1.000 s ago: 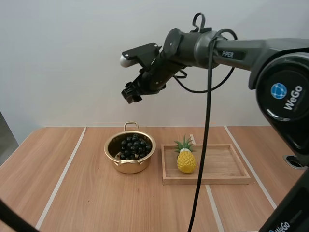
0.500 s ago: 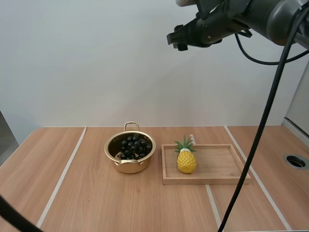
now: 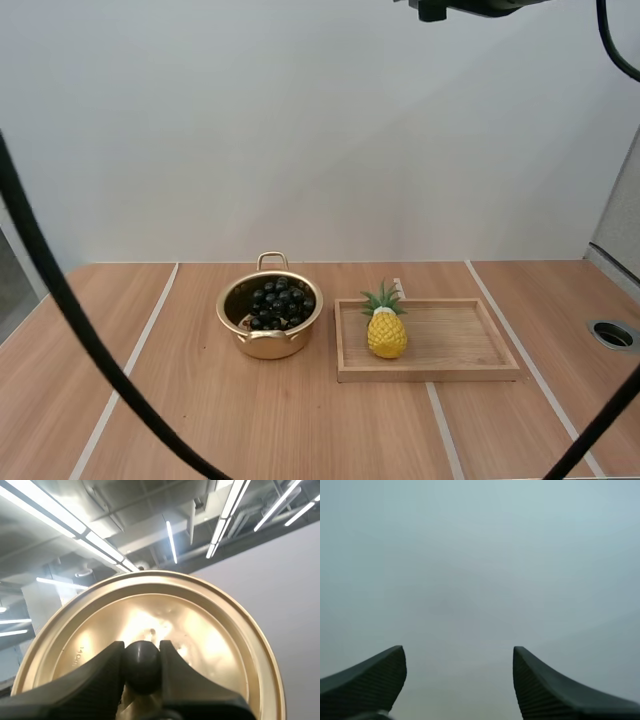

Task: Open the pot, put the grape inside, and close it

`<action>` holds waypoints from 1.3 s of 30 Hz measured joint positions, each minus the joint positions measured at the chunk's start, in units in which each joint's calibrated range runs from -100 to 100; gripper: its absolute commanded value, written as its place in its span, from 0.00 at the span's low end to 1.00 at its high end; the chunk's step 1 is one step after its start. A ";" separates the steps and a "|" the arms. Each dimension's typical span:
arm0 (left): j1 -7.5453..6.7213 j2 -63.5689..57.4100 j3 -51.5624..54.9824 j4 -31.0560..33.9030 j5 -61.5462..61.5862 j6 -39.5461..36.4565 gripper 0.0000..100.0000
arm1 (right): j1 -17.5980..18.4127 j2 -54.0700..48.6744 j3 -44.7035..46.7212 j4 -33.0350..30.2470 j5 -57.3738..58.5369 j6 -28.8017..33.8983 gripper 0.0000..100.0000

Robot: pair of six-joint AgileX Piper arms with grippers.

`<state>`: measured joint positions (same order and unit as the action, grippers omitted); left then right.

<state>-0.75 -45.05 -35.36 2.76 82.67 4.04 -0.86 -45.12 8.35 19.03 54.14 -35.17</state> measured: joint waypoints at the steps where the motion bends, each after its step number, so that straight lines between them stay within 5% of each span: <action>1: 0.00 0.58 0.76 0.00 0.49 0.00 0.00 | 0.00 -0.71 0.00 -0.71 0.71 0.32 0.39; 2: 0.00 0.95 1.36 0.00 0.72 0.00 0.00 | 0.00 -1.25 0.00 -1.71 1.77 0.73 0.09; 3: 0.00 1.47 2.01 0.00 0.72 0.09 0.00 | 0.00 -1.71 0.00 -3.88 2.62 2.35 0.00; 8: 0.00 3.99 7.67 0.00 0.72 0.09 0.00 | 0.00 -2.60 0.00 -16.91 5.16 14.38 0.00; 12: 0.00 6.57 13.42 0.00 0.72 0.09 0.00 | 0.00 -3.75 0.00 -24.17 6.95 18.33 0.00; 29: 0.00 14.64 34.04 -12.24 1.84 3.29 0.00 | 0.00 -8.37 0.00 -25.76 10.32 19.40 0.00; 39: 0.00 14.78 49.98 -14.57 -10.09 5.75 0.00 | 0.00 -8.50 0.00 -25.76 11.03 19.40 0.00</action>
<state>-0.75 -30.27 14.62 -11.81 72.58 9.78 -0.86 -53.62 8.35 -6.73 65.17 -15.77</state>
